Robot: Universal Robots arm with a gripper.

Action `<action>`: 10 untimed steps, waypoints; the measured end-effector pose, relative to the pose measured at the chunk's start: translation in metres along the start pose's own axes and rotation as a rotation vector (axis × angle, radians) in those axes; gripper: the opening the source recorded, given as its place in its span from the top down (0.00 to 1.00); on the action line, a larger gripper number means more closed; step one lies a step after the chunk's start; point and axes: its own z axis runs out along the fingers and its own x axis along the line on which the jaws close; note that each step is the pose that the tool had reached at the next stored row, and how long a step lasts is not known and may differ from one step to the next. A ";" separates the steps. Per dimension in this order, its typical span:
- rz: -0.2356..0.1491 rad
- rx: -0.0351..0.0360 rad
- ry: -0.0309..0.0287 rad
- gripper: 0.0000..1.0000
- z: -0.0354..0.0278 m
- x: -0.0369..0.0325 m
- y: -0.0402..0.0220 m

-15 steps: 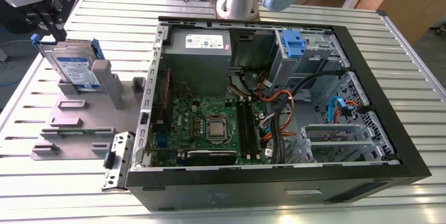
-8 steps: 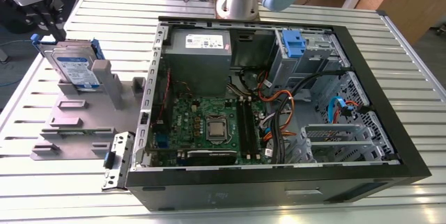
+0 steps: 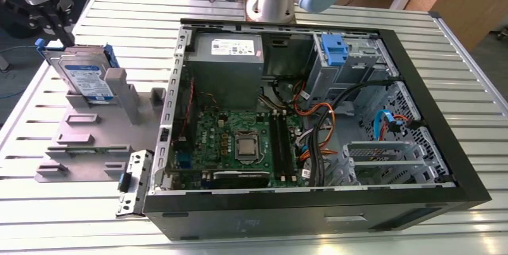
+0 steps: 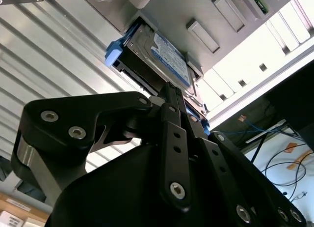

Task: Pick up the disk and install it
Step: 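Pick up the disk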

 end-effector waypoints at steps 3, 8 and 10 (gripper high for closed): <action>-0.041 -0.0014 0.0018 0.89 0.0000 0.0000 0.0000; -0.118 -0.0042 0.0052 0.89 0.0000 0.0000 0.0000; -0.148 -0.0054 0.0065 0.89 0.0000 0.0000 0.0000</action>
